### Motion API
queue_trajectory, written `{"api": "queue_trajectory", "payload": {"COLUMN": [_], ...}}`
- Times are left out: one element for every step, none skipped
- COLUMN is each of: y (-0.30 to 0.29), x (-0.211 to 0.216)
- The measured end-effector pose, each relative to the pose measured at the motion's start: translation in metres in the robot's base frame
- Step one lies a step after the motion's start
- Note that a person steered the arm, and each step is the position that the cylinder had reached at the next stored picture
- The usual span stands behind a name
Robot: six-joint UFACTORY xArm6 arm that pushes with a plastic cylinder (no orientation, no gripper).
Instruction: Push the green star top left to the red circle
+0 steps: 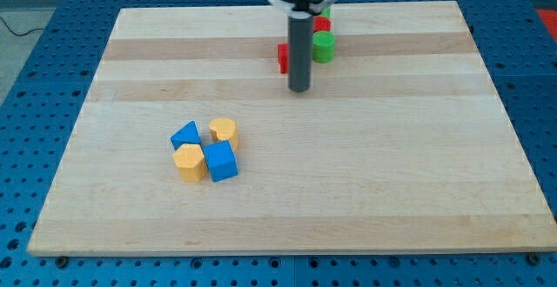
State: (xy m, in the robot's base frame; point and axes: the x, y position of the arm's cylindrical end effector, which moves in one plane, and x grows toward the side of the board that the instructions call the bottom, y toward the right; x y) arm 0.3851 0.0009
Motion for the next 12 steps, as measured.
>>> {"api": "queue_trajectory", "payload": {"y": [-0.012,-0.011,-0.008,-0.010,0.048,0.124,0.155,0.161,0.135,0.087,0.037,-0.002], "x": [-0.023,-0.048,-0.050,-0.028,-0.012,-0.021,-0.079,-0.141,-0.172,-0.174,-0.174,-0.174]}}
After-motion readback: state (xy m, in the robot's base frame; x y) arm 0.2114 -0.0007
